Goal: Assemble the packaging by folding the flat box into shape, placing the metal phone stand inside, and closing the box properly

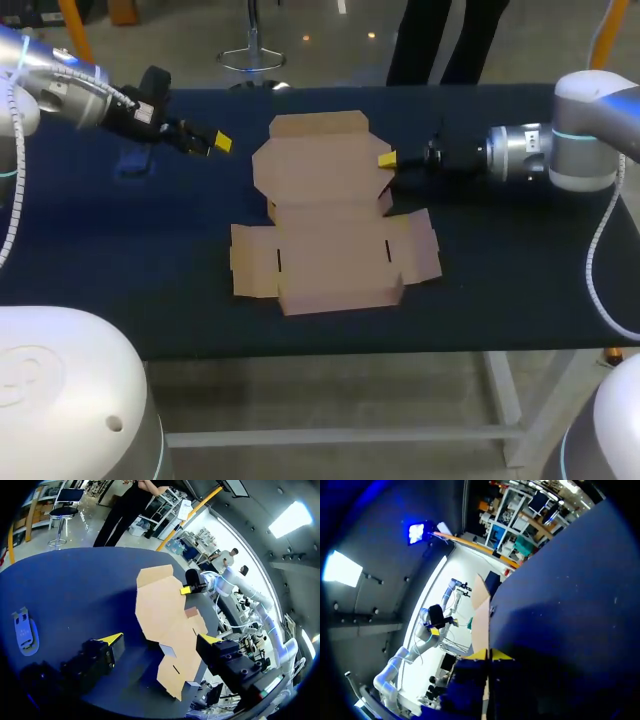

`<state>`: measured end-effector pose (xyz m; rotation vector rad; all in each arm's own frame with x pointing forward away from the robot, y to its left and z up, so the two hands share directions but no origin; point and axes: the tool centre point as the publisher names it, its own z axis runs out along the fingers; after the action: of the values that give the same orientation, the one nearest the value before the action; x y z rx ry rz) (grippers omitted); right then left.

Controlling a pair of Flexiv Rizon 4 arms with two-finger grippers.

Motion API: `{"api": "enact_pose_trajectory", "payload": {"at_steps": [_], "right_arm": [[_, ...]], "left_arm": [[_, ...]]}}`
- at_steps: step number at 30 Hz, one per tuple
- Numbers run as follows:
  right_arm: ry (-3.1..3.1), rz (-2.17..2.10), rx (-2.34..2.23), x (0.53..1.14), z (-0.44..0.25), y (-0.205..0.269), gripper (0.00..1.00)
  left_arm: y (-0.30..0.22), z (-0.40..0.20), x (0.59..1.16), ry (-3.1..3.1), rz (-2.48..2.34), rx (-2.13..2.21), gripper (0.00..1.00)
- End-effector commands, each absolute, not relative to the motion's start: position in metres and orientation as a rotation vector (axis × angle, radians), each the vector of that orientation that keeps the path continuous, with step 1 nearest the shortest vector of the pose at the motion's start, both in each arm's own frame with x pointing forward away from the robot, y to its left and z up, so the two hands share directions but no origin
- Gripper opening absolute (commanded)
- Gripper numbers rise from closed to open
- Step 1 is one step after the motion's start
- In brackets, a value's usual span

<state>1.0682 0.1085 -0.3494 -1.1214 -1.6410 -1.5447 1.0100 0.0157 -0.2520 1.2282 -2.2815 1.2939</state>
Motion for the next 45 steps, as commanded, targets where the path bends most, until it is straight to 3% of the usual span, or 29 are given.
{"api": "enact_pose_trajectory", "payload": {"at_steps": [1, 32, 45], "right_arm": [[-1.636, -1.607, -1.089, 1.06, -0.34, 0.102, 0.0], [-1.663, -1.798, -0.938, 1.084, -0.302, 0.107, 0.0], [-1.676, -1.824, -0.893, 1.093, -0.292, 0.116, 0.0]], "left_arm": [[0.015, -0.258, 1.015, -2.309, 1.371, 1.165, 1.0], [-0.031, -0.256, 1.055, -2.346, 1.673, 0.732, 1.0], [-0.055, -0.258, 1.069, -2.357, 1.681, 0.61, 0.95]]}}
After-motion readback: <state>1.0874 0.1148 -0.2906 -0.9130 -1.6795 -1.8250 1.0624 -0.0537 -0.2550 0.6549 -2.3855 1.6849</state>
